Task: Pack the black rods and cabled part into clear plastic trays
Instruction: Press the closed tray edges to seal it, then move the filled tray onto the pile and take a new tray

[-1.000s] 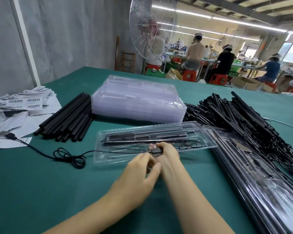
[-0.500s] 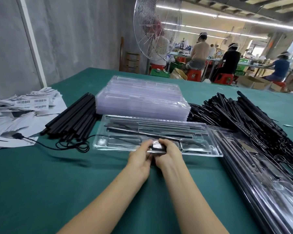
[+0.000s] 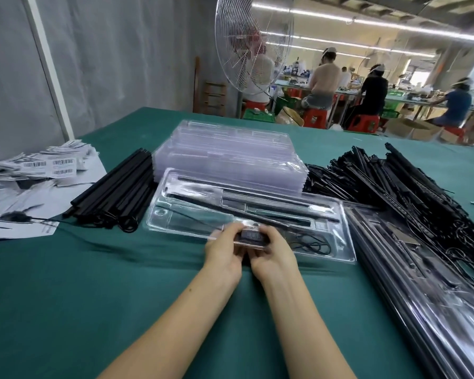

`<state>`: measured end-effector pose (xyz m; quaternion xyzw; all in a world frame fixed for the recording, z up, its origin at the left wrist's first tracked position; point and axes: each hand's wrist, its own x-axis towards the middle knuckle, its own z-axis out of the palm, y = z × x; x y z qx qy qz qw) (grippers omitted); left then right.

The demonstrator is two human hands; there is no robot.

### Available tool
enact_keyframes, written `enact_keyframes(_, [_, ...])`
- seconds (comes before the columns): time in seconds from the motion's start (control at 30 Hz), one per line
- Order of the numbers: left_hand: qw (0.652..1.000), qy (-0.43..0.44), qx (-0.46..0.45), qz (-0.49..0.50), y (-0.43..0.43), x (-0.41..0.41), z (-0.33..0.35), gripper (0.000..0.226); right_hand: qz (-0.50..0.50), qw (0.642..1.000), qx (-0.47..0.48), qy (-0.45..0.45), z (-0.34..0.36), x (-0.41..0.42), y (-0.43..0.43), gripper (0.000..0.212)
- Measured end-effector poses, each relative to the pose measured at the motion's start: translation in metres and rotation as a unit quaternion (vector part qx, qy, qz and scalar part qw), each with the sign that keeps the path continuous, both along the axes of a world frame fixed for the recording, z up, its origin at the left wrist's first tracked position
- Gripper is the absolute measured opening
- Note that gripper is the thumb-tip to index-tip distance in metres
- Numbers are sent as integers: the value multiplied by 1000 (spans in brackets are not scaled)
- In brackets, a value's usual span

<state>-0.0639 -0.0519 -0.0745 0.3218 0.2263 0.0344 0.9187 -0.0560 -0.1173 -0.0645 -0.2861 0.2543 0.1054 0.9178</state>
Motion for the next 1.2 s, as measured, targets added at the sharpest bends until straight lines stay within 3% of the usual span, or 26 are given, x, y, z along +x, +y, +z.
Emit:
enact_keyframes(0.13, [994,-61,65,-62,0,-5,-4,9,-7,1000,11,-17,1,3,-1,16])
enact_keyframes(0.27, [985,-53,132,-95,6,-7,-6,13,-14,998,26,-52,-3,1,-6,21])
enact_keyframes(0.5, [990,-38,95,-96,14,-2,-10,7,37,992,-73,-100,-9,-2,-7,16])
enact_keyframes(0.63, [989,-65,97,-95,12,-1,-10,16,8,993,-34,-117,-9,-3,-7,22])
enact_keyframes(0.93, [993,-76,60,-62,11,-1,-10,16,-28,993,-41,-109,-9,-5,-3,20])
enact_keyframes(1.2, [986,-103,110,-68,18,1,-9,15,-4,991,-1,-134,-17,-6,-1,11])
